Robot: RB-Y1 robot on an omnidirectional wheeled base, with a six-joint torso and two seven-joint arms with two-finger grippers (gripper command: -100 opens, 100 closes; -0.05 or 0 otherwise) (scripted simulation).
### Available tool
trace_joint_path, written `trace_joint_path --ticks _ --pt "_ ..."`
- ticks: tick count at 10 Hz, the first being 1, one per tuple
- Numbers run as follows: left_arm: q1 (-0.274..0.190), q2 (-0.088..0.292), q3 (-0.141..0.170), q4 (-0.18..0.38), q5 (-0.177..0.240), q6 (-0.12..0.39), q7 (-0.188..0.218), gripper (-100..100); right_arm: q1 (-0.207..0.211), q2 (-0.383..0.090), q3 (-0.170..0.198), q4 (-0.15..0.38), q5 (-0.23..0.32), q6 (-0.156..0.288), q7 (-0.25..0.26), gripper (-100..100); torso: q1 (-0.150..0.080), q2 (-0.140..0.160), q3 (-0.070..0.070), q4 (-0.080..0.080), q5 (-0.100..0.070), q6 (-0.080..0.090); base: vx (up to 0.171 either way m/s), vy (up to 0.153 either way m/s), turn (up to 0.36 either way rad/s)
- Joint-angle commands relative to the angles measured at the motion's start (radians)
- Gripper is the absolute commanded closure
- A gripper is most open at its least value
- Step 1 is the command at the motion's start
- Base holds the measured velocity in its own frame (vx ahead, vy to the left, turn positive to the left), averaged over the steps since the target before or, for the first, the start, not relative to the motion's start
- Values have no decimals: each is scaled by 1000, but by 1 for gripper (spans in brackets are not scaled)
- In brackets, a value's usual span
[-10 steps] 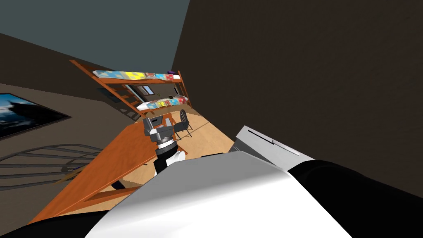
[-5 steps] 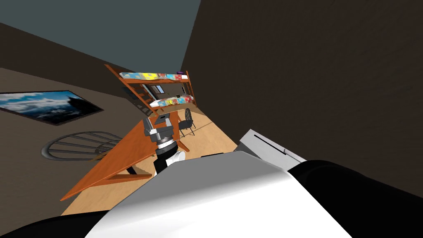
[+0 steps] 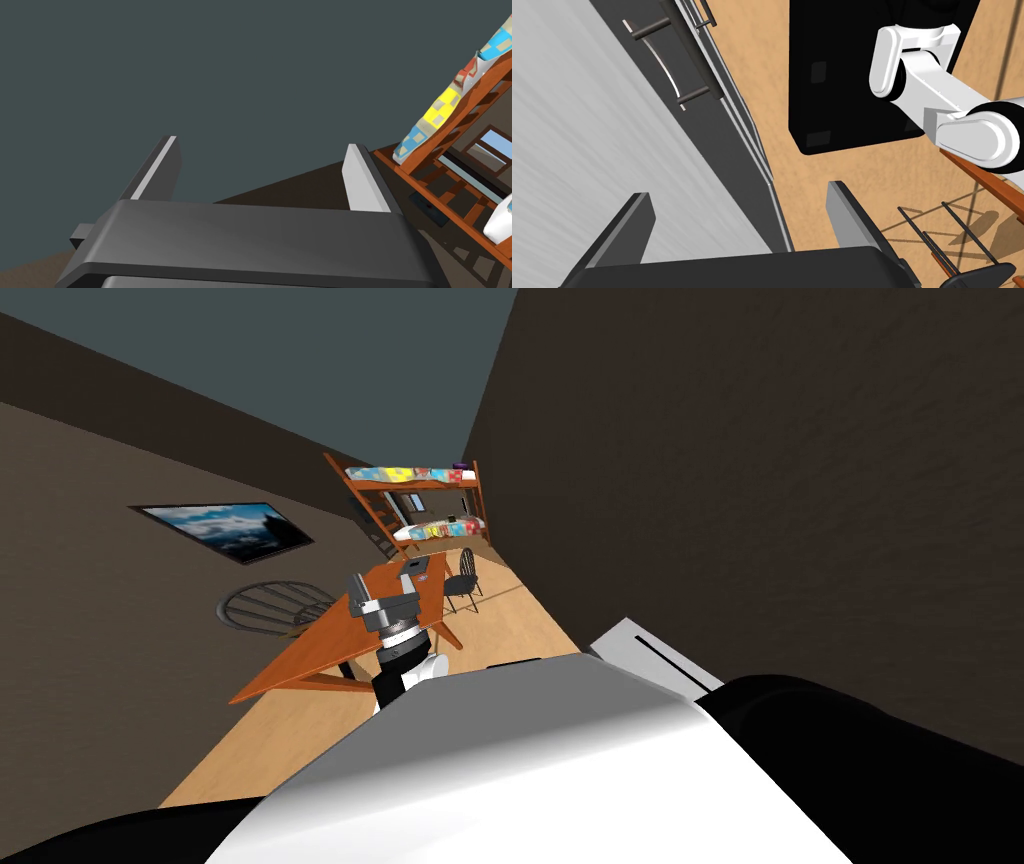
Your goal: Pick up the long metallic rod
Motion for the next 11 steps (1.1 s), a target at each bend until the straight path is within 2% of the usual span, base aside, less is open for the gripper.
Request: trace_joint_path --ticks 1,2,3,5,8,11 --pt "0 0 0 0 0 0 0 0 -9 8 10 28 2 -11 0 -100 0 0 0 0 0 0 22 -38 -8" --pt "0 0 0 0 0 0 0 0 -26 -1 49 60 -13 -2 11 -100 3 2 1 1 1 1 33 -53 285" --pt "0 0 0 0 0 0 0 0 -26 -1 49 60 -13 -2 11 -100 3 2 1 1 1 -1 43 -69 197" --pt "0 0 0 0 0 0 0 0 -63 -11 115 115 -41 16 29 -100 0 0 0 0 0 -1 78 -117 323" --pt "0 0 0 0 0 0 0 0 -120 -4 209 166 -77 40 48 -100 -8 -2 -1 -1 -2 -1 84 -207 346" --pt "0 0 0 0 0 0 0 0 -168 28 266 180 -100 55 58 -100 -2 -2 -1 0 -1 0 64 -153 198"
